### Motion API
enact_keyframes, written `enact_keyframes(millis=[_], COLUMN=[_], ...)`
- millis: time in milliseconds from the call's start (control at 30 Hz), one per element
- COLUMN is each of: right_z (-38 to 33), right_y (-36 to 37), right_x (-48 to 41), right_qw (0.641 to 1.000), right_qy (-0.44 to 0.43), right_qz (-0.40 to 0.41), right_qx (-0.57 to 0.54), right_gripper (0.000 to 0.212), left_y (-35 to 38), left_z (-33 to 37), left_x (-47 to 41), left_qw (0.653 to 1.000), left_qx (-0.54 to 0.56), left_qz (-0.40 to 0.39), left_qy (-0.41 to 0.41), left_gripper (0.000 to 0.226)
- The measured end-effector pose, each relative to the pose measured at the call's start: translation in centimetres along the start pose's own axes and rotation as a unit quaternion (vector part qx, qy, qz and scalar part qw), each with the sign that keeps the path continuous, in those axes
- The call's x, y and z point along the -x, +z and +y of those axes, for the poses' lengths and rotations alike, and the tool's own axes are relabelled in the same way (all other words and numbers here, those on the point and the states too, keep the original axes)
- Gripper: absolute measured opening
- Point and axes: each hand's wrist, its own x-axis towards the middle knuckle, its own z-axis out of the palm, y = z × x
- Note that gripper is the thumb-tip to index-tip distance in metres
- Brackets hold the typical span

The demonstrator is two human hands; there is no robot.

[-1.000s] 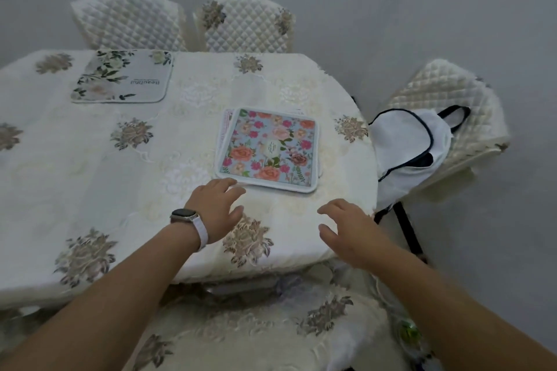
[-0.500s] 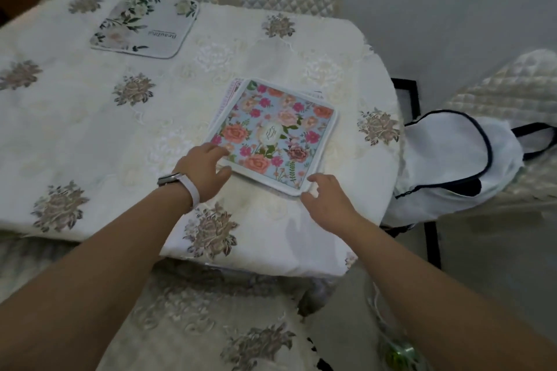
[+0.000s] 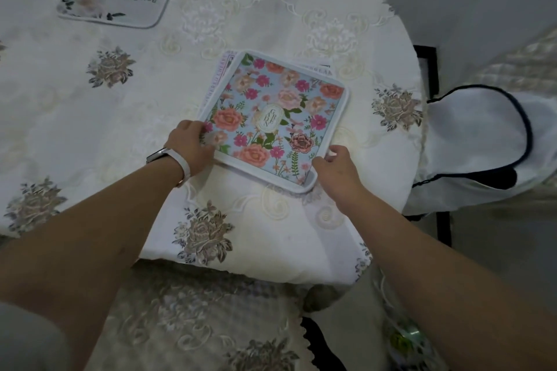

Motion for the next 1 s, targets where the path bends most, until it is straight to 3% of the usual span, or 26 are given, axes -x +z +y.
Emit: enact_keyframes(millis=[167,300,500,700,1000], right_z=[-0.3,-0.4,-0.8,-1.8,-4.7], right_y=[0.2,0.2,-0.1,-1.2,-3.5], right_x=[-1.3,-2.4,-3.3,-1.8,2.4], right_qw=[0.999,0.997,0.997,0.998,0.995], right_qy=[0.023,0.022,0.03,-0.027,-0.09], right_qz=[0.015,0.04,0.046,0.049,0.032], right_qx=[-0.046,-0.059,-0.055,-0.039,-0.008], right_gripper=[0.058,0.031,0.021,0.021,0.021], left_y=[0.3,0.9,0.9,-0.1,-2.3], left_z=[0.4,1.6,2.7,3.3,4.0], left_x=[-1.8,-2.2,-2.5,0.3,8.2], left_qw=[0.996,0.99,0.947,0.941,0.897], left_qx=[0.041,0.063,0.272,0.303,0.4], left_qz=[0.051,0.107,0.082,0.101,0.134], left_qy=[-0.058,-0.063,-0.15,-0.113,-0.133], left_gripper=[0.052,0.048,0.036,0.024,0.012])
